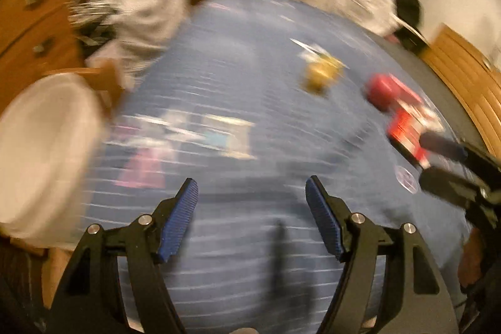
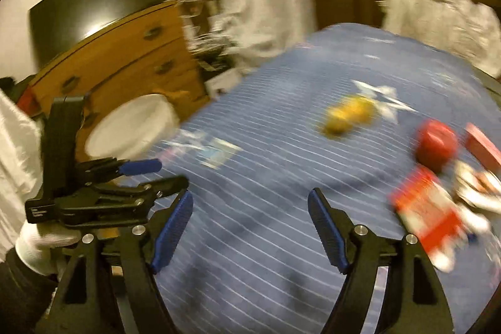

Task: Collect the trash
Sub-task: 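Move both tools back over the bed toward the remaining trash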

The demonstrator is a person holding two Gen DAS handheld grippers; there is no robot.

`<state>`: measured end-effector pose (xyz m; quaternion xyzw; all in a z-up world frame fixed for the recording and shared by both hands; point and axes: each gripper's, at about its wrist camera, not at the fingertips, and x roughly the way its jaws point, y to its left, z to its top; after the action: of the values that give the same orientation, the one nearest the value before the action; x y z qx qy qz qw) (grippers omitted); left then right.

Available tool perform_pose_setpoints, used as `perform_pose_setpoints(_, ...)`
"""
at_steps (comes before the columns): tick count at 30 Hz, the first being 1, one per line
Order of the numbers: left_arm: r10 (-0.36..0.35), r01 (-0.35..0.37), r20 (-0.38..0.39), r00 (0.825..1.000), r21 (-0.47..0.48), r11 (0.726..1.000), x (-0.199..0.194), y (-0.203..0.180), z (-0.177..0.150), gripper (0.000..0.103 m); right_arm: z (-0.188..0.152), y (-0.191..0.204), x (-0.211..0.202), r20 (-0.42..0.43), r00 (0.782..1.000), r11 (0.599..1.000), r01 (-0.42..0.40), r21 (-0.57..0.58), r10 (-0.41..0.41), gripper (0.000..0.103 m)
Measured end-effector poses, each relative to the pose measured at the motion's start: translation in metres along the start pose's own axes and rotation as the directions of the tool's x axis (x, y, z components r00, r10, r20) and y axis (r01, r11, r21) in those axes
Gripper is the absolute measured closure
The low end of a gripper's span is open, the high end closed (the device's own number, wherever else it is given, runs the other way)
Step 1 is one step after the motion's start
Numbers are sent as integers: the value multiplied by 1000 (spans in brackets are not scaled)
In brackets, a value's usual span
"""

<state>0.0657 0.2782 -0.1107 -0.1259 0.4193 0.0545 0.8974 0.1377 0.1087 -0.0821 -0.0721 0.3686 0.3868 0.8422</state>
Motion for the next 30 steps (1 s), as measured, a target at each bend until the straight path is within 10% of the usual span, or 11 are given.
perform_pose_setpoints(6, -100, 104, -70, 993, 46, 994, 40, -72, -11, 35, -42, -130, -34, 26, 971, 966, 233, 111, -237, 26)
perform_pose_setpoints(11, -99, 104, -82, 992, 58, 993, 46, -92, -11, 35, -56, -179, -9, -35, 969, 958, 245, 146, -243, 26)
perform_pose_setpoints(22, -68, 69, -90, 994, 12, 998, 54, -85, 4, 35, -41, -113, -8, 42, 999, 1000, -5, -5, 6, 26)
perform_pose_setpoints(30, -211, 218, -132, 968, 33, 976, 84, -138, 9, 29, -69, -131, -27, 46, 998, 997, 35, 74, -38, 26)
